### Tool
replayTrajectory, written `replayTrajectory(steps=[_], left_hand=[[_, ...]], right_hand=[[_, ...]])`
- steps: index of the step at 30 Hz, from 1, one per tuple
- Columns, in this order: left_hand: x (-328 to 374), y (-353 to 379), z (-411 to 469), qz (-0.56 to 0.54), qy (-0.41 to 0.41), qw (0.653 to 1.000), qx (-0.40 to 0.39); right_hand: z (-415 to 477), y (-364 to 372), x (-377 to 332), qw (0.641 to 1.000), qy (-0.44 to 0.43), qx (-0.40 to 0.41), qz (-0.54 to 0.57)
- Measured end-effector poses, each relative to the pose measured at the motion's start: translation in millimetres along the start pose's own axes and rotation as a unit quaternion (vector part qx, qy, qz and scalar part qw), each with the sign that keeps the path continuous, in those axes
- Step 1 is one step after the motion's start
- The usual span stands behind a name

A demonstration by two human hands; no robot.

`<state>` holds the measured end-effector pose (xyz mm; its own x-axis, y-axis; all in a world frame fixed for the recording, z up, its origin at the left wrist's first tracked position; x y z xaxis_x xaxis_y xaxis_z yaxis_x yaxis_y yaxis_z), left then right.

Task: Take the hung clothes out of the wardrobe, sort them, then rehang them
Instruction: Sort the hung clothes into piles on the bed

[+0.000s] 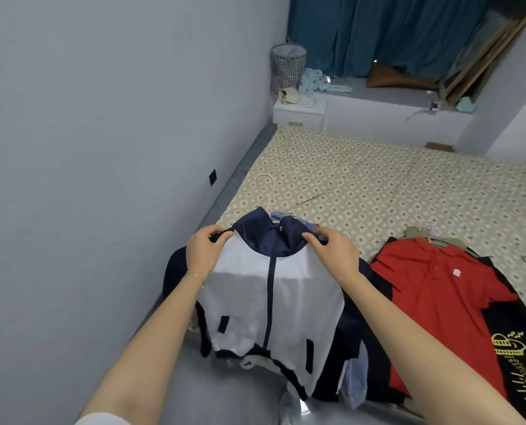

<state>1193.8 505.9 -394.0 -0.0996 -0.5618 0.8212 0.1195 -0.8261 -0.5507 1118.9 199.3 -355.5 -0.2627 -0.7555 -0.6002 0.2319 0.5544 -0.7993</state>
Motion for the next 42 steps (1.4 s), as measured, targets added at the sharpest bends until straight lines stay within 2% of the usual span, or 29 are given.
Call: replayTrajectory(steps=[20, 27, 33, 42], left_hand=[[-25.5, 133.7, 155.6, 0.076, -0.035, 0.994, -0.077], [-84.7, 198.0, 209.8, 0.102, -0.082, 0.980, -0.150], [-144.8, 245.4, 243.0, 0.158, -0.080, 0.962, -0.209], [-202.3, 290.9, 264.1, 0.156, -0.078, 0.961, -0.216]], right_hand=[[176.2, 80.8, 80.8, 0.995, 0.080, -0.062, 0.011], [225.2, 140.9, 113.8, 0.983, 0.139, -0.121, -0.022], [267.9, 202.8, 140.0, 0.975, 0.147, -0.154, -0.062], [294.1, 264.5, 177.3, 0.957, 0.194, -0.187, -0.107]])
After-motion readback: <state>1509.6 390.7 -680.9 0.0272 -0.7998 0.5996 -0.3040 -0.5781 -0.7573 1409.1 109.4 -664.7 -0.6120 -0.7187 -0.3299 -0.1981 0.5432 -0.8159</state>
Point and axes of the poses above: each hand's wrist, its own z-axis towards the middle knuckle, its own y-axis out of the palm, x = y × z, the point moved 6 cm from there along z, towards the middle knuckle, and after that the axes turned 3 degrees about y, right-handed, at the moved point
